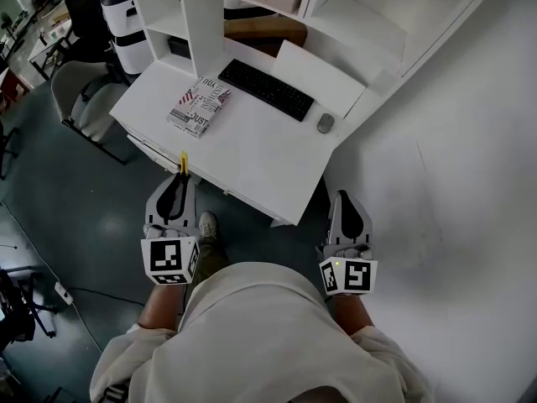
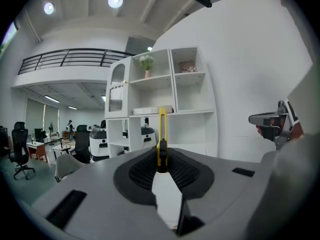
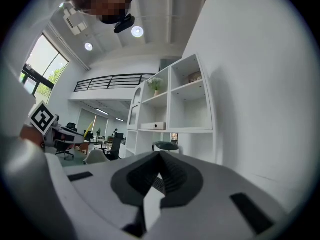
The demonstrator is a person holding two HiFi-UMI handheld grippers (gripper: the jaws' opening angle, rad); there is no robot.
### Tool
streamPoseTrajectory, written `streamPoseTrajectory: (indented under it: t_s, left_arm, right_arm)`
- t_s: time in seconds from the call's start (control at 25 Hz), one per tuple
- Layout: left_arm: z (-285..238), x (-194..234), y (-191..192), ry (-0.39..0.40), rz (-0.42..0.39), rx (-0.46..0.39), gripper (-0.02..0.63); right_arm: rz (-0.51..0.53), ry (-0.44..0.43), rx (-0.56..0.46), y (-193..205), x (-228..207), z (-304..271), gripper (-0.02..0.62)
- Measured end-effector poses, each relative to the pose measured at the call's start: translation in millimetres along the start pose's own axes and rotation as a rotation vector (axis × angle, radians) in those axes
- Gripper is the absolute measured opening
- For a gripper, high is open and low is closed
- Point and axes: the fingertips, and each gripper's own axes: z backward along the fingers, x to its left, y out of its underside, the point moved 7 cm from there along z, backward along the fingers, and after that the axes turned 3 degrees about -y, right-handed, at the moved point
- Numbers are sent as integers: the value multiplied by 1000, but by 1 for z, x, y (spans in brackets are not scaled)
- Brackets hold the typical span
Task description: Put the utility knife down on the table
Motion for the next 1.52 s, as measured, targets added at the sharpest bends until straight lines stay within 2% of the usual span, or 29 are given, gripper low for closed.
streamPoseTrajectory:
  t_s: [0.52,0.96,1.2,1.52]
  left_arm:
    - [-120,78,-4,126,-6,26,63]
    - [-198,127,-2,282,-21,64,63]
    - [-223,130,5,299,-33,81,63]
    - [-241,100,17,288,-40,148,63]
  right_arm:
    - [12,75,12,-11,37,-132,3]
    - [5,189,46,-16,73,-198,3]
    - [-4,210,73,-8,71,-206,3]
    - [-10,190,56,-7,37,-210,3]
